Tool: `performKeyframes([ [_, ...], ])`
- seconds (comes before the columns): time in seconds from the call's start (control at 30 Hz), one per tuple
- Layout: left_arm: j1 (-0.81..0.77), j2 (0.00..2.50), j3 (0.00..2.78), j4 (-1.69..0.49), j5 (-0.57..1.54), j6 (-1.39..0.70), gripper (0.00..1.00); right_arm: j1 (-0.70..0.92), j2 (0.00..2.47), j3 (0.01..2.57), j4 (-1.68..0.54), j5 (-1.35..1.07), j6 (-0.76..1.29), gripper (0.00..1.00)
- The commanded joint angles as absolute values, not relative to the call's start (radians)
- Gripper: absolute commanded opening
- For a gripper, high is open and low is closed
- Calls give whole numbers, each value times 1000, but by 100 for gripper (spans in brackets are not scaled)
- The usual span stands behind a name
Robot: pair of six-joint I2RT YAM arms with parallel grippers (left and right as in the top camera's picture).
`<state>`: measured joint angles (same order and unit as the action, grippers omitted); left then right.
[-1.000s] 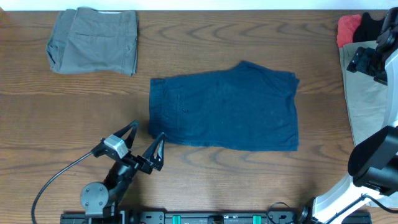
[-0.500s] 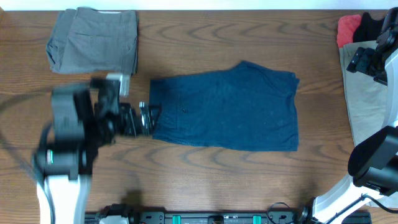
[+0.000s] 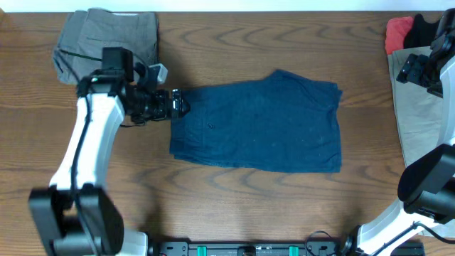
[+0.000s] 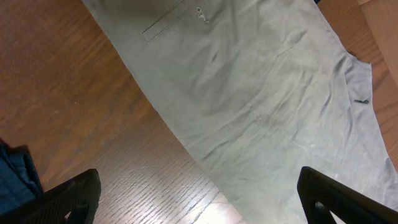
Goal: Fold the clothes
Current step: 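Reach the left gripper to the shorts' left edge, then grasp the left edge of the shorts with the left gripper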
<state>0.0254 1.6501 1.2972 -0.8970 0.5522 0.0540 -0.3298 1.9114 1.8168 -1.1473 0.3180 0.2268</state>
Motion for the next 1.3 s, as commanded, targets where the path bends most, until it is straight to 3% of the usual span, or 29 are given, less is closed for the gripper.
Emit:
performKeyframes([
  [0.0,30,1723,1307,-900,549,81,97,-334,1915,1822,-1148,328,239,99],
  [1.1,114,2060,1251,-873,752,240,99,-333,1915,1822,-1148,329,239,99],
  [1.17,114,2066,1248,-873,752,240,93,-334,1915,1822,-1148,328,239,99],
  [1.27,113,2072,1247,-875,752,239,70,-334,1915,1822,-1148,329,239,99],
])
